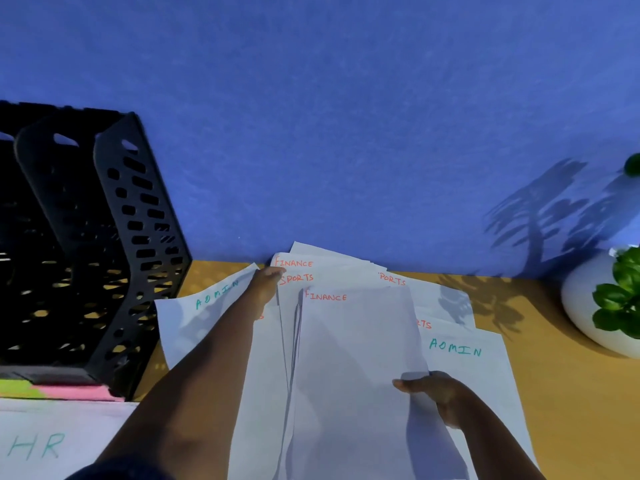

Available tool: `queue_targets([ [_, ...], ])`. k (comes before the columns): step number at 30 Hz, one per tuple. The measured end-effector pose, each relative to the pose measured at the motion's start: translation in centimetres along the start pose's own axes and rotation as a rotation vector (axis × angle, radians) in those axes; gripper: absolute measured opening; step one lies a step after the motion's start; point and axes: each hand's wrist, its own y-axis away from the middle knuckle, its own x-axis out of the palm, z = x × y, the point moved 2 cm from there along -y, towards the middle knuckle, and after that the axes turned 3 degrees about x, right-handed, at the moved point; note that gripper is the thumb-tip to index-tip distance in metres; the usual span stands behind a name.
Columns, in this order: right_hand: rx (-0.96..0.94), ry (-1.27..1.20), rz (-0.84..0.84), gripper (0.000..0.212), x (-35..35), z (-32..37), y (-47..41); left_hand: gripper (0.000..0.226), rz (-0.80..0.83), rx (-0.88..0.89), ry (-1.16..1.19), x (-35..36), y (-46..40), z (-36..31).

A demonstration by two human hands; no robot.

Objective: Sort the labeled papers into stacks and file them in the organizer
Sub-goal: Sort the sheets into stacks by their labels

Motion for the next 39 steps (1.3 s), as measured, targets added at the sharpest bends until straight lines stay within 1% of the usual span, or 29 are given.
queue_targets([
  [2, 0.006, -0.012, -0.005, 0.014, -0.2, -0.1, -0.2, 0.042, 0.007, -0.080, 0.020, 0.3, -0.4, 0.3],
  [4, 0.014, -0.014, 0.008, 0.013, -0.2, -0.1, -0.4, 0.042, -0.018, -0.115, 0.054, 0.2, -0.8, 0.5],
  [6, 0.015, -0.008, 0.016, 0.019, -0.2, -0.2, -0.4, 0.040, -0.043, -0.102, 0.097, 0.1, -1.0, 0.7],
  [7, 0.009, -0.003, 0.012, 0.023, -0.2, -0.2, -0.4, 0.037, -0.103, -0.056, 0.056, 0.1, -1.1, 1.0],
  [8, 0.002, 0.006, 0.010, 0.025, -0.3, -0.1, -0.4, 0.033, -0.214, 0.009, -0.022, -0.2, -1.2, 1.3],
  [9, -0.007, 0.012, 0.010, 0.024, -0.2, -0.1, -0.4, 0.029, -0.337, 0.084, -0.110, -0.6, -0.9, 1.4],
  [10, -0.012, 0.014, 0.013, 0.021, -0.1, -0.1, -0.3, 0.025, -0.422, 0.160, -0.179, -0.9, -0.5, 1.4],
  [11, -0.018, 0.012, 0.011, 0.018, -0.1, 0.0, -0.3, 0.022, -0.464, 0.229, -0.212, -1.1, -0.3, 1.2],
  [13, -0.025, 0.000, 0.005, 0.016, -0.1, 0.0, 0.0, 0.017, -0.485, 0.340, -0.209, -1.4, 0.2, 0.4],
  [15, -0.034, -0.016, 0.002, 0.020, 0.0, 0.1, 0.3, 0.019, -0.500, 0.407, -0.178, -1.4, 0.8, -0.8],
  [16, -0.040, -0.020, -0.004, 0.024, 0.1, 0.1, 0.5, 0.024, -0.515, 0.428, -0.160, -1.6, 1.2, -1.4],
  [18, -0.047, -0.026, -0.012, 0.040, 0.2, 0.1, 0.9, 0.037, -0.532, 0.445, -0.105, -1.8, 1.9, -2.7],
  [19, -0.050, -0.020, -0.013, 0.046, 0.4, 0.1, 1.3, 0.038, -0.530, 0.453, -0.107, -2.0, 2.3, -3.4],
  [22, -0.064, 0.005, -0.038, 0.058, 0.5, 0.0, 1.5, 0.021, -0.544, 0.508, -0.249, -2.5, 3.2, -5.4],
  [23, -0.076, 0.007, -0.049, 0.054, 0.6, 0.0, 1.6, 0.018, -0.553, 0.531, -0.270, -2.8, 3.7, -6.1],
  [25, -0.096, 0.028, -0.090, 0.039, 0.8, -0.1, 1.8, 0.015, -0.586, 0.585, -0.268, -3.5, 4.8, -7.4],
  [29, -0.141, 0.072, -0.168, 0.034, 1.2, -0.3, 2.6, 0.017, -0.695, 0.697, -0.159, -5.5, 8.1, -10.3],
  [32, -0.235, 0.106, -0.245, 0.033, 1.7, -0.2, 3.3, 0.018, -0.785, 0.899, -0.140, -6.7, 11.2, -12.6],
  [36, -0.380, 0.219, -0.305, 0.032, 3.2, 0.0, 4.4, 0.025, -1.018, 1.202, -0.229, -7.6, 15.9, -15.0],
  [39, -0.425, 0.262, -0.288, 0.019, 4.9, -0.1, 5.5, 0.026, -1.095, 1.289, -0.165, -7.9, 18.9, -16.0],
])
